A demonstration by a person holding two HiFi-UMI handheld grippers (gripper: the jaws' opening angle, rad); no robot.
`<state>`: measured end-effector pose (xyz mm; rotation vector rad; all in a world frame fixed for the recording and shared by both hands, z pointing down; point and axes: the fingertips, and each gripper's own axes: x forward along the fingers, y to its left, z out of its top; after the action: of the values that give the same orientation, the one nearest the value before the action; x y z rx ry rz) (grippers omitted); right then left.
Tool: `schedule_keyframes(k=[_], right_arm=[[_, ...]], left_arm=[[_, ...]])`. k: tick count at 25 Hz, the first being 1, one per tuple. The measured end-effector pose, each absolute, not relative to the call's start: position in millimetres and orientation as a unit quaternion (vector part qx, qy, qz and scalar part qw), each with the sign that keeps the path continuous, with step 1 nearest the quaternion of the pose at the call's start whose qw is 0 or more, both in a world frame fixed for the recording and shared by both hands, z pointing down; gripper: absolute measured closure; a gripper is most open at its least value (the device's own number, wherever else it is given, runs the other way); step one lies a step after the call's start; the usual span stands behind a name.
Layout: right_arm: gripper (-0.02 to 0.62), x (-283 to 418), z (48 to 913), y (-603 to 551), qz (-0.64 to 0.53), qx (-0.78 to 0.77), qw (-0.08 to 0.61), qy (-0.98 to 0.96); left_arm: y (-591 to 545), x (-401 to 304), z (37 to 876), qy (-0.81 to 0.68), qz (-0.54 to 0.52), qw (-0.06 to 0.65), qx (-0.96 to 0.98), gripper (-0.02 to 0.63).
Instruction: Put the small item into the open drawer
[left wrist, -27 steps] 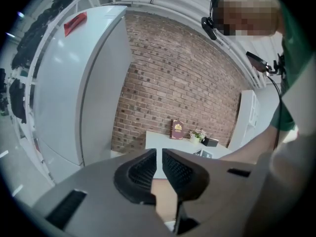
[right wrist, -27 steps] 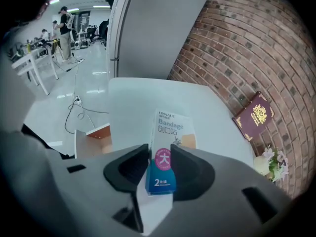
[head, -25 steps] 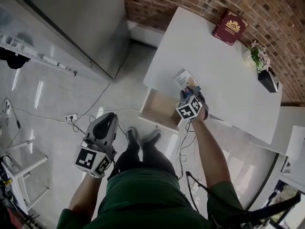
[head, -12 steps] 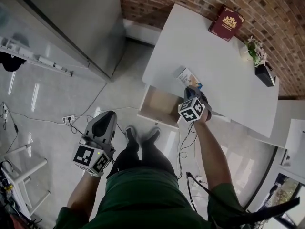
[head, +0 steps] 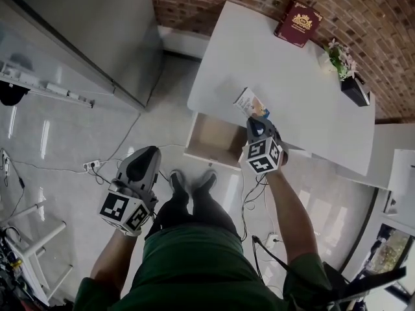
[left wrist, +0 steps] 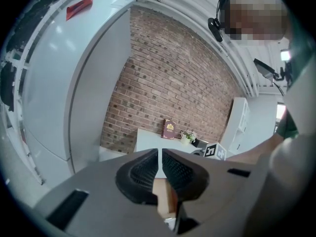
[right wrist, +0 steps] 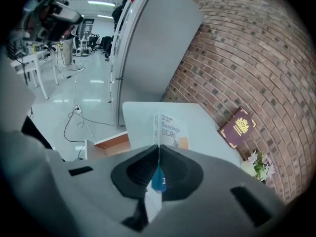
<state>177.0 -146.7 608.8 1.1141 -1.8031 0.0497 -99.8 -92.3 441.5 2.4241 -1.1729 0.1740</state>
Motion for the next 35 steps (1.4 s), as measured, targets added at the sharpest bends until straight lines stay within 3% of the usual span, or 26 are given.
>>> schedule_keyframes(k=[9, 19, 35], right_arm=[[0.580, 137, 584, -96, -0.007, 0.402, 0.457, -0.793], [0.581, 98, 613, -44, -0.023, 0.310, 0.474, -0.824], [0.583, 109, 759, -27, 0.041, 0.223, 0.552, -0.802]], left_arm=[[-91, -88, 445, -0.414, 0.064, 0.229, 0.879, 0.591], [-82, -86, 461, -0.415, 0.070, 0.236, 0.876, 0.591], [-76, -114, 498, -0.457, 0.113, 0.265, 0.842, 0.591]])
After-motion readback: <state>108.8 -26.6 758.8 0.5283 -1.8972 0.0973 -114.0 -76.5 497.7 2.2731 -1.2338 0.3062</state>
